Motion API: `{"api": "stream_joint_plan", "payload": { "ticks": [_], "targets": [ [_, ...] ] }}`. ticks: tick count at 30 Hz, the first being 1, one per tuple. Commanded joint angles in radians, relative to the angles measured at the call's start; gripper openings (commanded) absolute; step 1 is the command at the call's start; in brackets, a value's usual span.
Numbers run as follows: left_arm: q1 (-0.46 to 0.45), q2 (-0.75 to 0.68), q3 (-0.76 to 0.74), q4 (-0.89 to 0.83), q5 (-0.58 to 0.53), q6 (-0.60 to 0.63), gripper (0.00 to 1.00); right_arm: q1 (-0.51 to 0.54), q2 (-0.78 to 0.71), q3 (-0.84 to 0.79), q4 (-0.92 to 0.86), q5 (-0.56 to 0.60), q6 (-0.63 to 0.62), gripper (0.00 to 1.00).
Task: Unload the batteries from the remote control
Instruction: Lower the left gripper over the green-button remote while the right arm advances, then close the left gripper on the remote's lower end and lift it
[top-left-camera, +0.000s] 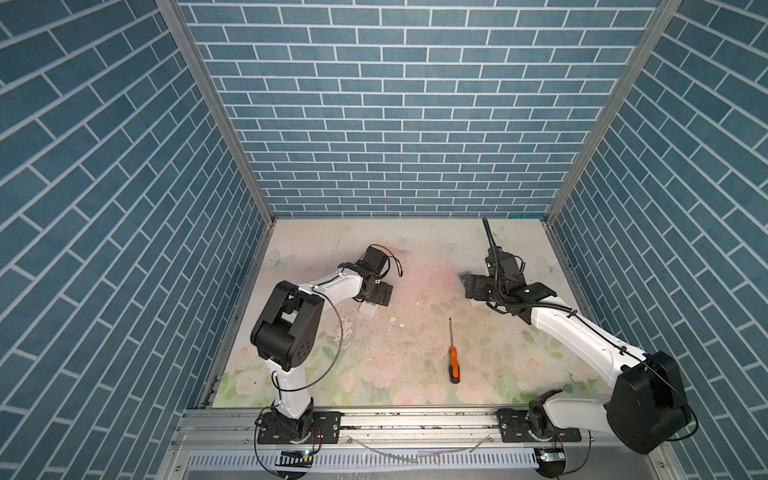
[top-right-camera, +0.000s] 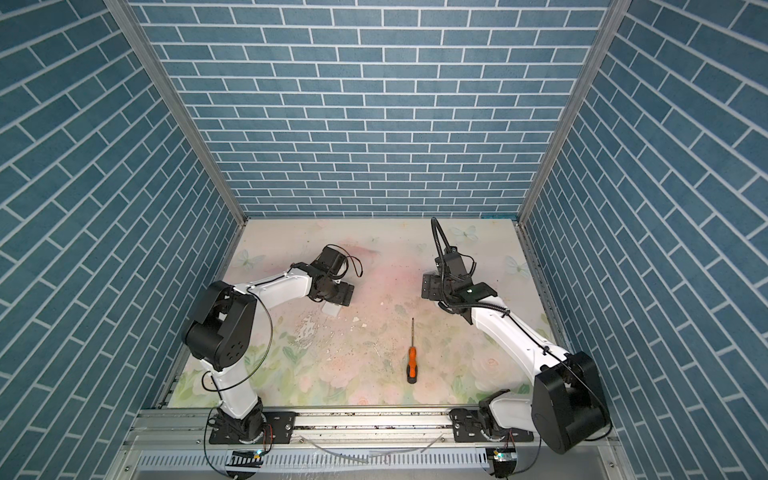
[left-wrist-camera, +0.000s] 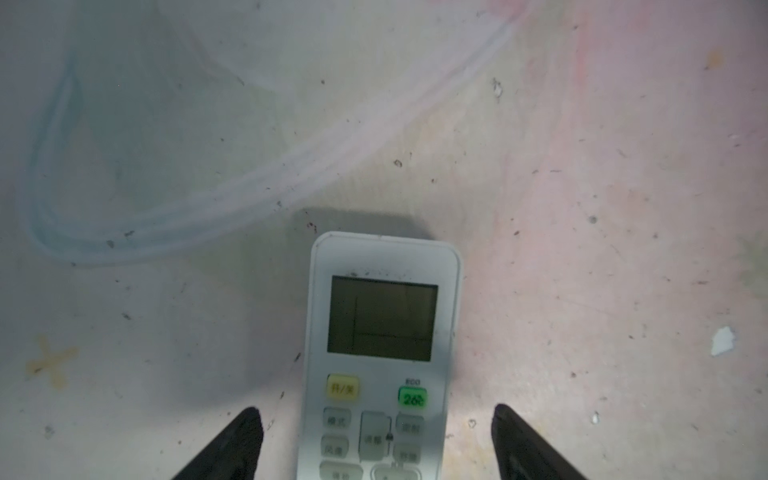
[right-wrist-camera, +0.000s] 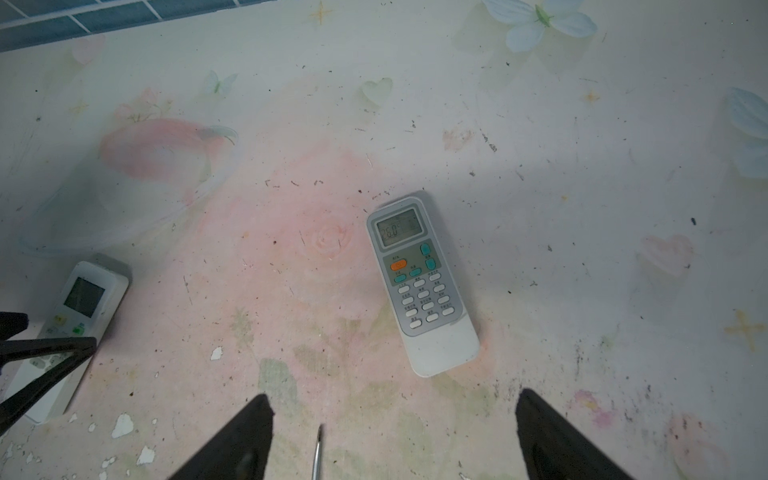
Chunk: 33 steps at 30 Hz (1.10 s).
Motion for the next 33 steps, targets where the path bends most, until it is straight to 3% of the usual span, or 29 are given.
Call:
{"api": "stream_joint_plan", "payload": {
  "ticks": [1, 10, 18, 29, 33],
  "targets": [
    [-0.005, 0.028, 0.023, -0.057, -0.030, 0.003, 0.84, 0.006, 0.012, 0.054, 0.000, 0.012, 0.025, 0.91],
    [-0.005, 0.056, 0.024, -0.067, -0.043, -0.003, 0.67, 0.012, 0.050, 0.074, 0.012, -0.005, 0.023, 0.91],
    [-0.006, 0.068, 0.045, -0.071, -0.027, -0.017, 0.43, 0.027, 0.088, 0.096, 0.020, -0.017, 0.023, 0.90],
    [-0.004, -0.111, -0.005, 0.056, 0.149, -0.160, 0.38, 0.076, 0.140, 0.096, 0.087, -0.136, 0.036, 0.82],
    [-0.004, -0.170, -0.046, 0.143, 0.210, -0.270, 0.37, 0.126, 0.184, 0.110, 0.118, -0.169, 0.037, 0.71]
  ]
}}
